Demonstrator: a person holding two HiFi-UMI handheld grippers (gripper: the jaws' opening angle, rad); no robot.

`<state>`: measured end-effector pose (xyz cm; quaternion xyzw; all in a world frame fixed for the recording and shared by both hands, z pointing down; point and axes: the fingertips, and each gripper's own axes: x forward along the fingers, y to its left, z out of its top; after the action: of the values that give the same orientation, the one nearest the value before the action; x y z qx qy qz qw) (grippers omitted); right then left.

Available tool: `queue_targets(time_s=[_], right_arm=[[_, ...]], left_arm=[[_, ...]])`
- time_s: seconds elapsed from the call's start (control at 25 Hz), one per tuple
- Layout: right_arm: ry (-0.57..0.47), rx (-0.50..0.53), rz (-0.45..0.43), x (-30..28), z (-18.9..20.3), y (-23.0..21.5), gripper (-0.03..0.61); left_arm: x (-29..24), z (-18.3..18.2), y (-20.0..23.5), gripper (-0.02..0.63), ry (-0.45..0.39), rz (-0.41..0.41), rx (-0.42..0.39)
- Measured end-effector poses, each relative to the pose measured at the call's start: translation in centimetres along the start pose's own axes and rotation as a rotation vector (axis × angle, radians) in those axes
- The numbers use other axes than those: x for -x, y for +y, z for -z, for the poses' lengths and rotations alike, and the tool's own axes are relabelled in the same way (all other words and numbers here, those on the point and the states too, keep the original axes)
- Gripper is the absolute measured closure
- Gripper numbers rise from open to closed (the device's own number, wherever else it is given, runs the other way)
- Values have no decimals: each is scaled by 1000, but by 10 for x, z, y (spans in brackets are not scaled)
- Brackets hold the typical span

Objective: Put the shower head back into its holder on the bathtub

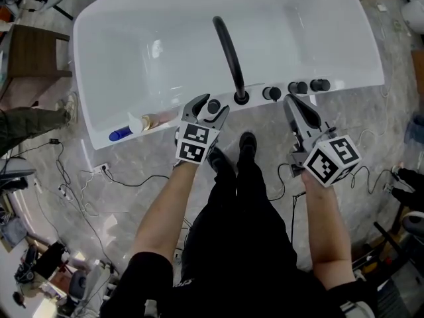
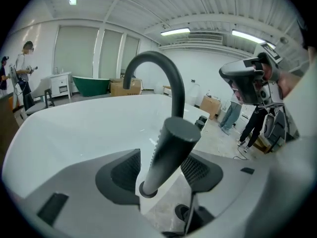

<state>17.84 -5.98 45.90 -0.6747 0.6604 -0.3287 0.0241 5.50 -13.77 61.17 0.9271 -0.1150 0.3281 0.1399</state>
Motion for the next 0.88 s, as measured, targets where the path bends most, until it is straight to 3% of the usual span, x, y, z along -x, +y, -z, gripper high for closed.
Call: queue_targets(time_s=[0.36,0.68,0.88], right_arm=[[-53,27,-2,25,-56,52,565],[-77,173,-16,56,-94,126,563],[-68,250,-38,75,-107,162,561]], left_arm=[[76,-42,-16,353,-66,-7,3],[159,-92,-34,368,-176,-27,14],[204,-126,-47,387,-248,-42,-28]])
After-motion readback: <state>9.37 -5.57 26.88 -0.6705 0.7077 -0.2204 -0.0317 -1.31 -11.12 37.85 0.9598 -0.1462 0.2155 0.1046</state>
